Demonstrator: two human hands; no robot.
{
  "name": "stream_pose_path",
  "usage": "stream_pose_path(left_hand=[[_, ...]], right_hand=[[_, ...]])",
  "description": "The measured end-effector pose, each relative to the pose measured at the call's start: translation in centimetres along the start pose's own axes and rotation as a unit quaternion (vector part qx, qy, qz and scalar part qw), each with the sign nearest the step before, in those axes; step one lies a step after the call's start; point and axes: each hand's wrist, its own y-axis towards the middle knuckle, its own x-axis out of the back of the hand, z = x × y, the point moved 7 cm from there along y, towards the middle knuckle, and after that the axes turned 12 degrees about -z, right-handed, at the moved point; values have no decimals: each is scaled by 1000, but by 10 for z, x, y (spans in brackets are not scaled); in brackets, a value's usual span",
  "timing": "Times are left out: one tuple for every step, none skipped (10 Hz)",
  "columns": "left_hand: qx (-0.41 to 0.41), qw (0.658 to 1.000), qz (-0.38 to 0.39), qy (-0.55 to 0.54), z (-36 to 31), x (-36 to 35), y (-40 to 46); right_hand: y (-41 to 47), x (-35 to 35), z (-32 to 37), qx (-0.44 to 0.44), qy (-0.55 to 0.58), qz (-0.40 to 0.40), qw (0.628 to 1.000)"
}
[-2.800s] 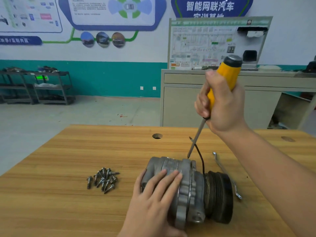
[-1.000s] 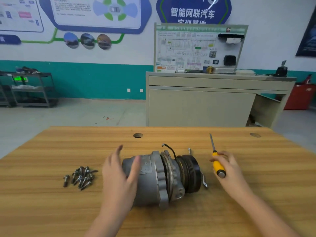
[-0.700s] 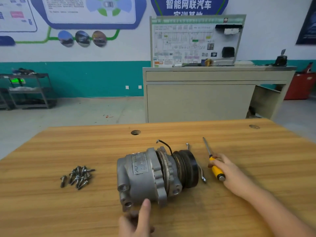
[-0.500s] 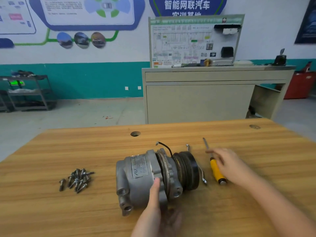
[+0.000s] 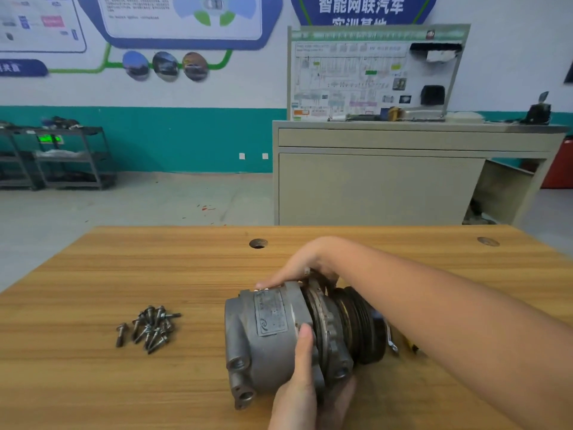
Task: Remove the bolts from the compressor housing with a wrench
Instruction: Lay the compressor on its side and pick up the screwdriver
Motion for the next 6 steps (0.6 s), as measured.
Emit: stream_pose_path(left_hand=[[-88,991,19,94,-8,10,11],[-29,996,15,79,-3,27,5],[-94,989,69,93,-16,29,4],[-176,941,115,267,-15,31,1],[-321,944,44,70,-43,24,-9],[-365,780,-25,507,-57,4,-20]], right_hand=[[2,-2,3,7,-9,-24,1000],[-2,-6,15,59,-32,-51,996],[-7,-5,23,88,-75,-92,989],[-9,-4,24,93,-74,-128,985],[-10,-5,23,102,-40,-160,981],[-14,-6,21,105,4,-169,980]])
